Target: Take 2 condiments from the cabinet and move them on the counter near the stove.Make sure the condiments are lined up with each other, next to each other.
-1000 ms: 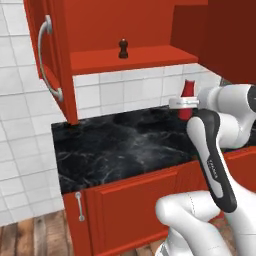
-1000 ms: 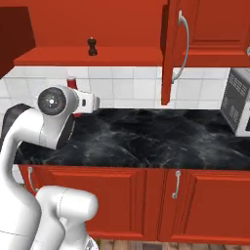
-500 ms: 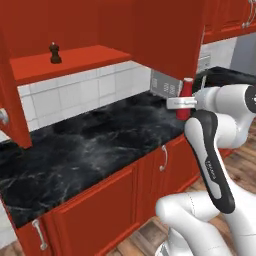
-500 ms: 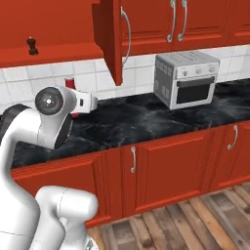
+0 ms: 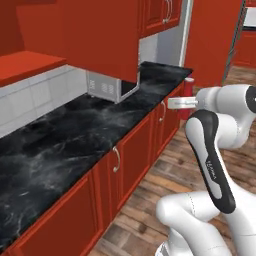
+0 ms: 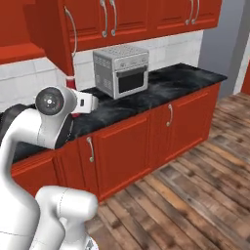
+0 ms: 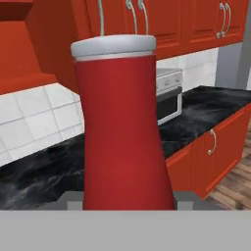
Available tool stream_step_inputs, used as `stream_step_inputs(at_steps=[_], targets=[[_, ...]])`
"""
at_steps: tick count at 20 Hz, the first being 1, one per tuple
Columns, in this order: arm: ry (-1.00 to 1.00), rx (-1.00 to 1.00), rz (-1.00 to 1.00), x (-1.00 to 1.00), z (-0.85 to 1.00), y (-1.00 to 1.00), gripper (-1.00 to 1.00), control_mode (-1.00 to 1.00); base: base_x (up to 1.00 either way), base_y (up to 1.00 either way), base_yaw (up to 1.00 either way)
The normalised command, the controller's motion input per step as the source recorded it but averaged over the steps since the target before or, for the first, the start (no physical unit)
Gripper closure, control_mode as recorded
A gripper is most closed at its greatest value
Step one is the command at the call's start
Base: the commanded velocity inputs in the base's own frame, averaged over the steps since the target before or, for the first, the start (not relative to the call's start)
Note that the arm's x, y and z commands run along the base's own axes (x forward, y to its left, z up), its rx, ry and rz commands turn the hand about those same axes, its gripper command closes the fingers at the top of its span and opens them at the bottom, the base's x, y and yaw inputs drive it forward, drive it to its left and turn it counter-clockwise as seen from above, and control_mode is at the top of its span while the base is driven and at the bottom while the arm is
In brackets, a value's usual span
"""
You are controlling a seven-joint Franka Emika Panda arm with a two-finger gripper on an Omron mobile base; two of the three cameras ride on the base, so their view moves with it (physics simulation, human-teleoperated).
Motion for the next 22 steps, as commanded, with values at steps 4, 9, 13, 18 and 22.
stream_step_inputs(at_steps=[4,9,13,18,22], targets=[[0.00,0.00,0.00,0.00,0.00,0.00,1.00,1.00,-0.38,-0.07,-0.52],[0.00,0.00,0.00,0.00,0.00,0.00,1.00,1.00,-0.32,-0.01,-0.51],[0.00,0.00,0.00,0.00,0.00,0.00,1.00,1.00,-0.22,0.00,-0.50],[0.00,0.00,0.00,0.00,0.00,0.00,1.00,1.00,-0.06,0.00,-0.46],[0.00,0.00,0.00,0.00,0.00,0.00,1.00,1.00,0.00,0.00,-0.41]])
